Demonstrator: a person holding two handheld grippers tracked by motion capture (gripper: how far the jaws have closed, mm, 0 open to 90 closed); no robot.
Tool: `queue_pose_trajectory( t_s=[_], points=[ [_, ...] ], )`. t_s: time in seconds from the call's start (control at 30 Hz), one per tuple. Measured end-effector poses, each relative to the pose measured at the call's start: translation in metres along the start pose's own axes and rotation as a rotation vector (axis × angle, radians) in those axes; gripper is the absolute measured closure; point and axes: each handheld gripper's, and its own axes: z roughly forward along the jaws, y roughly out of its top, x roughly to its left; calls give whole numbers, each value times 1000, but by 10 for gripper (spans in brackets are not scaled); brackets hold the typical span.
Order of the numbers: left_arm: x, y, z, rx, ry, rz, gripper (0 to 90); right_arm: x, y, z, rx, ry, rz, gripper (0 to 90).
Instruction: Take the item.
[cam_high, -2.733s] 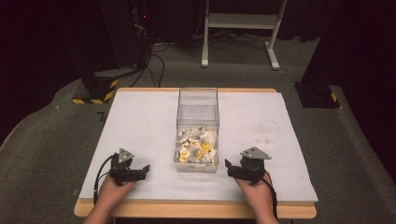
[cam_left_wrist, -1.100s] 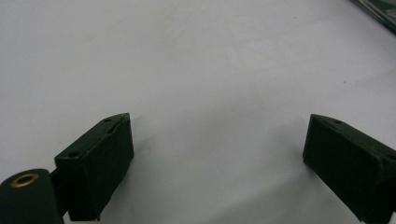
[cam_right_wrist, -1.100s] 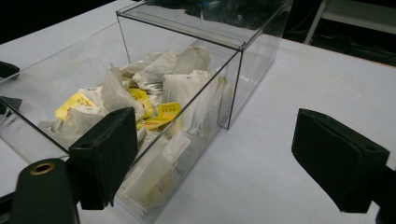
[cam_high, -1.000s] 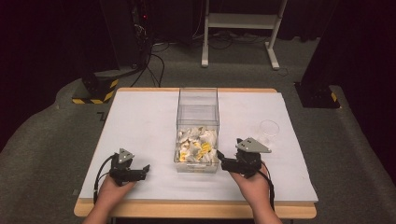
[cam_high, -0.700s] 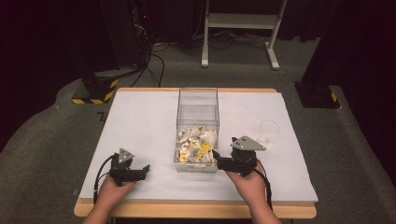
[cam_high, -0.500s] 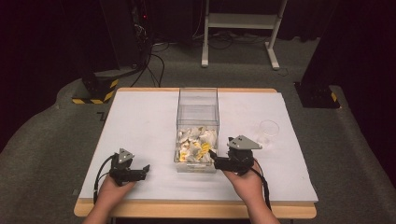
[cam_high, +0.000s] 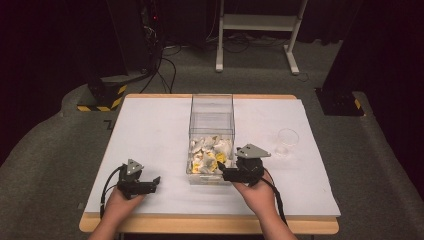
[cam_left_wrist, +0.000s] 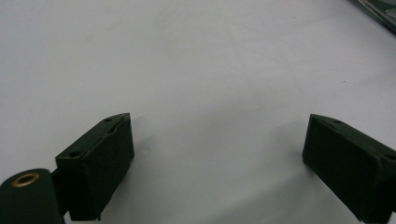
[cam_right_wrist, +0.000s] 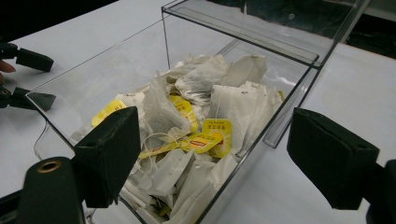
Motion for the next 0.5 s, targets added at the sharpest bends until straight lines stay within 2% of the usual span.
queue_pose_trajectory(
  t_s=[0.23,0.5],
  points=[
    [0,0,0,0,0,0,95,4,4,10,34,11,6,166],
    [0,0,0,0,0,0,96,8,10,15,32,6,0,154]
  ],
)
